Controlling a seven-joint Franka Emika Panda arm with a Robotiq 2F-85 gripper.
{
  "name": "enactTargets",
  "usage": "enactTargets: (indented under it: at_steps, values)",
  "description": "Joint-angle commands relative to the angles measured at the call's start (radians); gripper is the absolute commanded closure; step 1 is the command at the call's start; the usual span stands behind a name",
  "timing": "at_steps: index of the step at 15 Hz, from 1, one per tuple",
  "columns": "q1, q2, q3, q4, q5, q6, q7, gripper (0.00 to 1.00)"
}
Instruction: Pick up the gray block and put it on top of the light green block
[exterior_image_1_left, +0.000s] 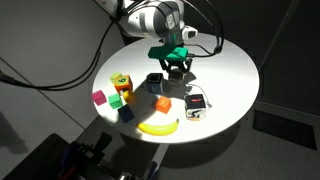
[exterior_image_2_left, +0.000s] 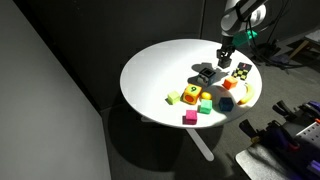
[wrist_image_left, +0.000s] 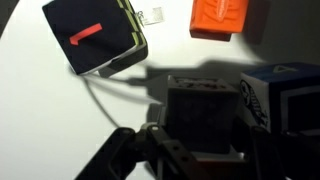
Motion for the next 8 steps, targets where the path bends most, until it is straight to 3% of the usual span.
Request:
enactTargets:
  at_steps: [1,6,7,8]
  values:
    - [-0.019,-0.103,0.013,-0.106,-0.032,-0.014,-0.048,0.69]
    - [-0.018,-0.172,0.011,-0.194,-0.040,0.008,-0.064,0.69]
    - [-0.015,-0.113,0.014,-0.130,-0.023,-0.003,-0.038,0.69]
    - [-0.015,-0.119,0.014,-0.138,-0.023,-0.003,-0.038,0.44]
